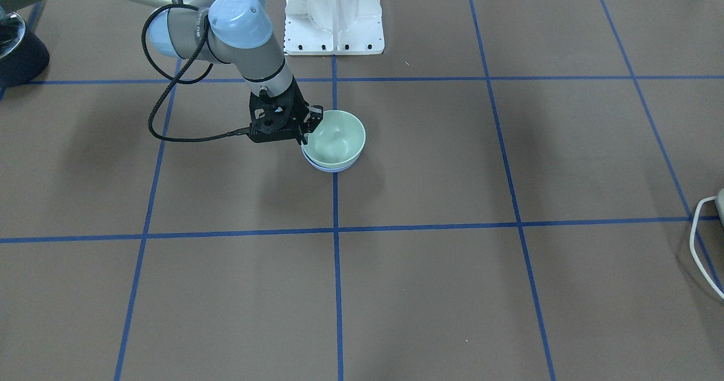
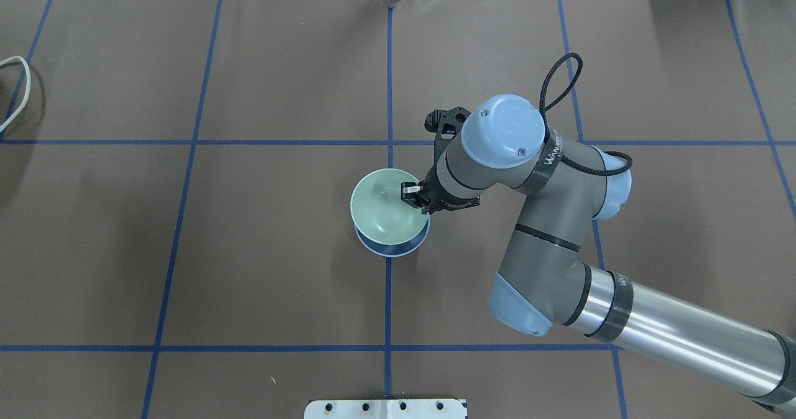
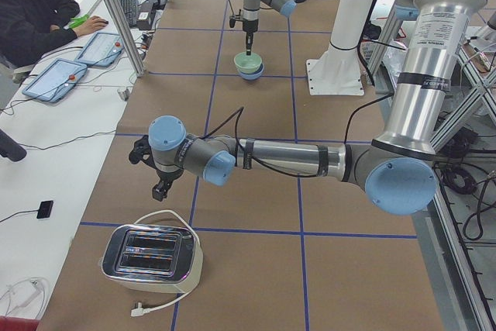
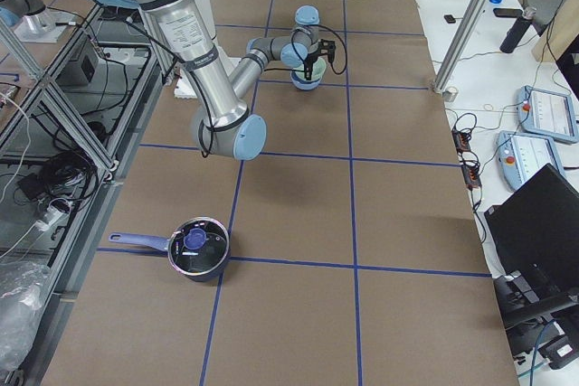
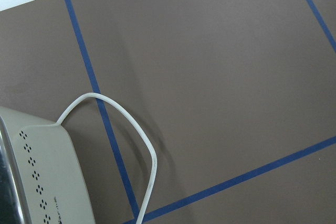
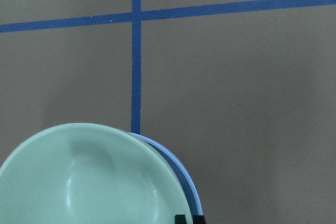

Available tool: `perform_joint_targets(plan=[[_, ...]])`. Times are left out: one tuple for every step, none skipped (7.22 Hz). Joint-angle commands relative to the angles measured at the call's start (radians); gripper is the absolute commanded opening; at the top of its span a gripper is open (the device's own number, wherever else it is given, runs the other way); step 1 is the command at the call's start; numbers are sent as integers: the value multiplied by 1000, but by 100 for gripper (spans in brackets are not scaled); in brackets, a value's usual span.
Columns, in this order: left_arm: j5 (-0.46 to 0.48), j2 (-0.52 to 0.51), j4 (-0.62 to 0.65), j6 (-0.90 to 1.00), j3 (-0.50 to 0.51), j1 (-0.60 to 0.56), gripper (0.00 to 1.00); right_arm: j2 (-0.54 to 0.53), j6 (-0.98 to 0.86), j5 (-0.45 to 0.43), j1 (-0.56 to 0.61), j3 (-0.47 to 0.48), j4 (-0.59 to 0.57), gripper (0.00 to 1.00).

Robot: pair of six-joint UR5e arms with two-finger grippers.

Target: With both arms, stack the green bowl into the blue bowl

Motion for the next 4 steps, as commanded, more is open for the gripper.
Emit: perform_joint_targets(plan=[[2,0,0,-1,0,1,97,3,0,1,0,-8,1,0],[0,0,0,-1,0,1,97,3,3,-1,0,-8,2,0],[0,0,0,-1,0,1,97,2,0,-1,0,-8,4,0],[0,0,0,-1,0,1,97,2,0,-4,0,-9,2,37]])
